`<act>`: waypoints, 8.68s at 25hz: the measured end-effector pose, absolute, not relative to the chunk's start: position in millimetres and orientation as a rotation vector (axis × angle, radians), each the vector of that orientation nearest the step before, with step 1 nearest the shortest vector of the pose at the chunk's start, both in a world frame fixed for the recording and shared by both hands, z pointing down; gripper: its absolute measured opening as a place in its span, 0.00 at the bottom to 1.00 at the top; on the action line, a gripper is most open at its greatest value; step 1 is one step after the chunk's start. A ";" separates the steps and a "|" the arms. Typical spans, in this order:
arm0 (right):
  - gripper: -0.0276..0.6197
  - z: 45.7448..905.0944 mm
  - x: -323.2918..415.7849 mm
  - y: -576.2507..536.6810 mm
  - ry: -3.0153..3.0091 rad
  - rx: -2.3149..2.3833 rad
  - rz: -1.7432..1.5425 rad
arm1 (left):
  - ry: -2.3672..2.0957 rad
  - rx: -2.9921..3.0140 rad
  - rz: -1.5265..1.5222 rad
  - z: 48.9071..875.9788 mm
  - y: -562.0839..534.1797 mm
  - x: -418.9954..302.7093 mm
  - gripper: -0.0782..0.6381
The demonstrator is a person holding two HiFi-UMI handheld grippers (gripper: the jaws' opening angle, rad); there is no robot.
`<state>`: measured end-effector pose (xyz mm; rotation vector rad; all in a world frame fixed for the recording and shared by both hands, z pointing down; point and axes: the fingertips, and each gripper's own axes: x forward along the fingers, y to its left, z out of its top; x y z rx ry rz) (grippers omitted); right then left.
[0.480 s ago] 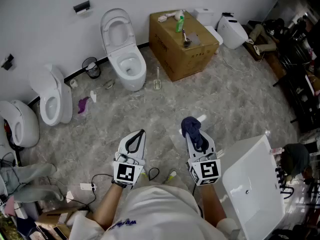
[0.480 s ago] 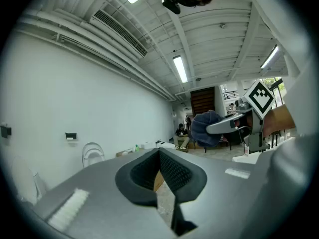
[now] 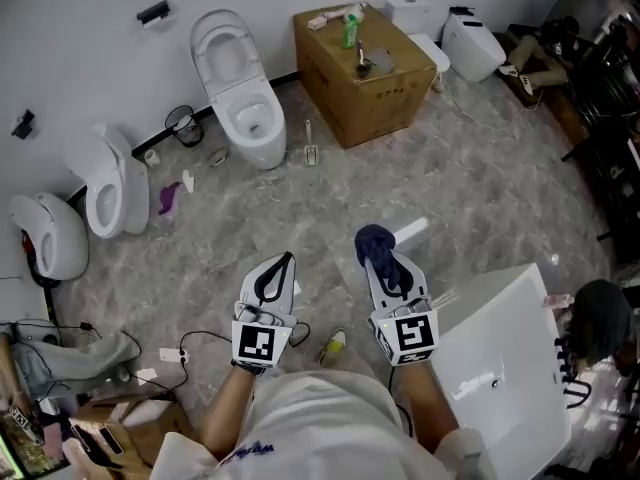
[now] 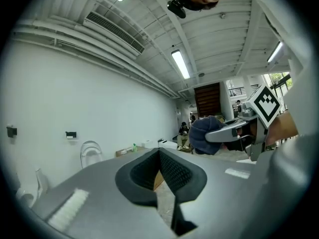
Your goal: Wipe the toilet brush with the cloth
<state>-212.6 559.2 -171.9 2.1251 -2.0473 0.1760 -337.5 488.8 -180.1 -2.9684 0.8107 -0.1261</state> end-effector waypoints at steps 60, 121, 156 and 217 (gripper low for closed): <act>0.20 -80.9 50.5 220.4 -2.303 1.509 0.421 | 1.217 -2.853 -0.402 -113.6 162.6 -81.8 0.11; 0.20 515.2 132.1 -136.5 -2.192 1.502 0.070 | 1.519 -2.723 -0.376 504.4 -149.1 -42.5 0.11; 0.20 505.2 94.2 -198.5 -1.652 1.224 -0.973 | 1.342 -2.825 -0.292 570.9 -163.4 -0.5 0.11; 0.20 512.7 53.7 -195.7 -2.459 1.300 0.082 | 1.399 -2.800 -0.321 579.8 -174.5 -22.8 0.11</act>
